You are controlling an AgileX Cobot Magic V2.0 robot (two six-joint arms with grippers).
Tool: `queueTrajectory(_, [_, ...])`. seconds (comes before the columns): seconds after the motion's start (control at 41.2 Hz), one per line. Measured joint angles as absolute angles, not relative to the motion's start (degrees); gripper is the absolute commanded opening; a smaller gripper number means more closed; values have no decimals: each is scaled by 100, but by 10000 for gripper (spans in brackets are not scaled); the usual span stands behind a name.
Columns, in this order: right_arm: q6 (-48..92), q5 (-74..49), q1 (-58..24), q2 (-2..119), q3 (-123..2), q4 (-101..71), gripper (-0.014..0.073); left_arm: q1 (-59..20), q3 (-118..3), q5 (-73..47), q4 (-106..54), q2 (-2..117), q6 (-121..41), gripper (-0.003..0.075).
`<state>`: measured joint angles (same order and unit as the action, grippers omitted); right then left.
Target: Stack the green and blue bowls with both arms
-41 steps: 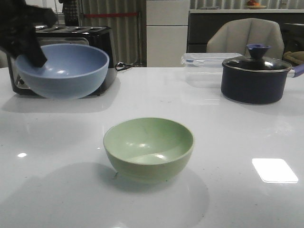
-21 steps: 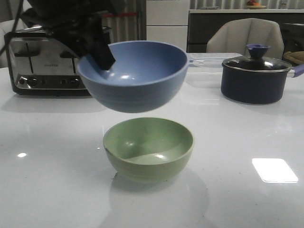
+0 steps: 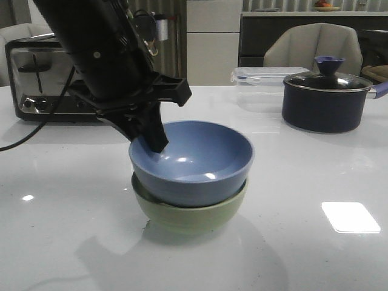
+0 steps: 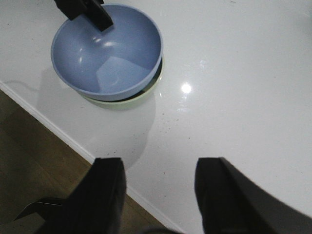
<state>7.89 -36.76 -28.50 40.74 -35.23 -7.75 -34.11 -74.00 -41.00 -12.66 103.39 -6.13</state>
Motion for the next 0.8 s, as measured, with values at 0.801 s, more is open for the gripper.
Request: queueTrajectory(0.801, [789,-3676,-2850,4074,-3523,-775,444,-3411,-7278,-4294,-752,9258,-613,363])
